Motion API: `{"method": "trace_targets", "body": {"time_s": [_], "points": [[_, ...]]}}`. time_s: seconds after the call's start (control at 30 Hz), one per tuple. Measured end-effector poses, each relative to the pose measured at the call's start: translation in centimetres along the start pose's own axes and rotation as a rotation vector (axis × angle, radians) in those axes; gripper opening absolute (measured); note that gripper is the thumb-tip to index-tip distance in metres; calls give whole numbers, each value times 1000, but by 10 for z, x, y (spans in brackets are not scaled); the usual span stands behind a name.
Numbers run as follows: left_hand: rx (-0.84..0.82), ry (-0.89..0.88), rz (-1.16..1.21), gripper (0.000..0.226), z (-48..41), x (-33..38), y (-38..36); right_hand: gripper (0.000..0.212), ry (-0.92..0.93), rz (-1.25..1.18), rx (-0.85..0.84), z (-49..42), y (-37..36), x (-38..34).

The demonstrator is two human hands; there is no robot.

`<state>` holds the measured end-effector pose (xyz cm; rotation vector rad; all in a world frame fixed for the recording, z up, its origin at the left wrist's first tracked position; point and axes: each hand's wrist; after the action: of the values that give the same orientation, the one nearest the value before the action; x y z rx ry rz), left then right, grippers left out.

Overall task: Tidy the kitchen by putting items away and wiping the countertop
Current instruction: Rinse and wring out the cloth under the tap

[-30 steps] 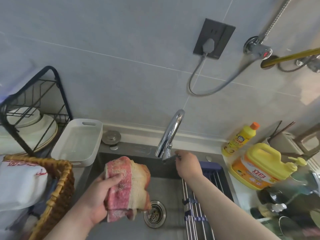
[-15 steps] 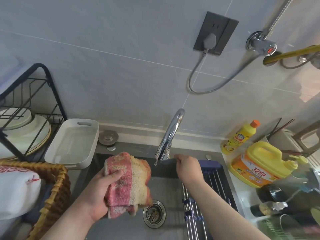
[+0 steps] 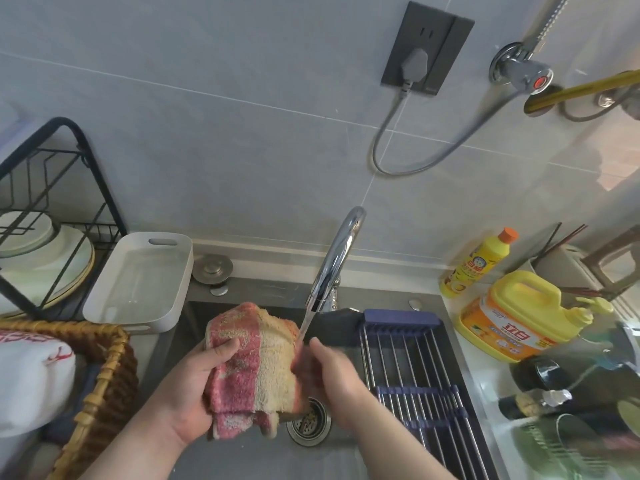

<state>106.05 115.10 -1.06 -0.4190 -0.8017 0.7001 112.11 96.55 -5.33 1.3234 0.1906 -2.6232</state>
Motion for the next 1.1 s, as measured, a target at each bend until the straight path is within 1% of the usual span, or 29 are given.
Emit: {"method": "trace_targets", "body": {"time_s": [0.03,0.07,0.1,0.17,0.27,0.33,0.37,0.4,0.47,0.5,0.57,0.6,0.63,0.7,0.73,0.87,0.93,0.97,1.03,1.07,1.1], "points": [[3,12,-4,37,-1,-2,1,52,-106,-192,-96,3,-6,2],[9,22,-15,38,-1,-3,1,57,-157,-314,-153,4,-11,5],[16,31,-26,38,-2,-3,1,59,-162,-378,-185,4,-12,5],[16,39,-51,39,-4,-4,3,48,-145,-408,-173,5,-10,3],[47,18,-131,43,-8,-4,5,27,-43,-381,-65,3,1,4],[71,-18,-196,50,-11,-5,6,15,18,-349,-35,2,8,6],[86,-39,-224,54,-13,-6,7,15,38,-321,-40,3,10,5],[109,-51,-250,55,-15,-8,7,20,62,-294,-43,4,11,5],[153,-65,-274,43,-17,-10,7,33,114,-252,-60,5,10,4],[182,-77,-280,36,-18,-11,8,34,135,-238,-75,5,8,5],[248,-93,-293,32,-21,-12,12,25,172,-196,-90,6,3,5],[269,-92,-300,34,-21,-12,14,23,185,-157,-74,6,0,5],[280,-94,-300,35,-21,-13,16,28,186,-111,-39,6,-4,4],[285,-108,-287,29,-21,-13,19,44,168,-28,34,6,-10,2],[283,-115,-281,27,-21,-13,20,45,158,-13,55,6,-12,1],[300,-151,-306,37,-22,-10,19,14,147,-55,61,7,-13,2],[308,-167,-319,36,-24,-11,16,6,169,-55,74,7,-14,2],[316,-183,-329,34,-25,-12,14,12,172,-45,92,8,-15,1],[335,-217,-344,29,-27,-15,11,30,156,-39,140,8,-17,0],[347,-229,-343,25,-28,-16,10,36,144,-46,163,8,-17,-1],[355,-244,-341,20,-30,-17,10,37,135,-55,184,8,-17,0]]}}
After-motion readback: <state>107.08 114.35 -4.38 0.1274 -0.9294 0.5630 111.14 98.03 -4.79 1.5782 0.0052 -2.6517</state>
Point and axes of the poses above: each hand's wrist, its own z-axis away from the middle knuckle, its own y-axis out of the back of the hand, x = y × z, and after that the axes turned 5 degrees about y, right-handed
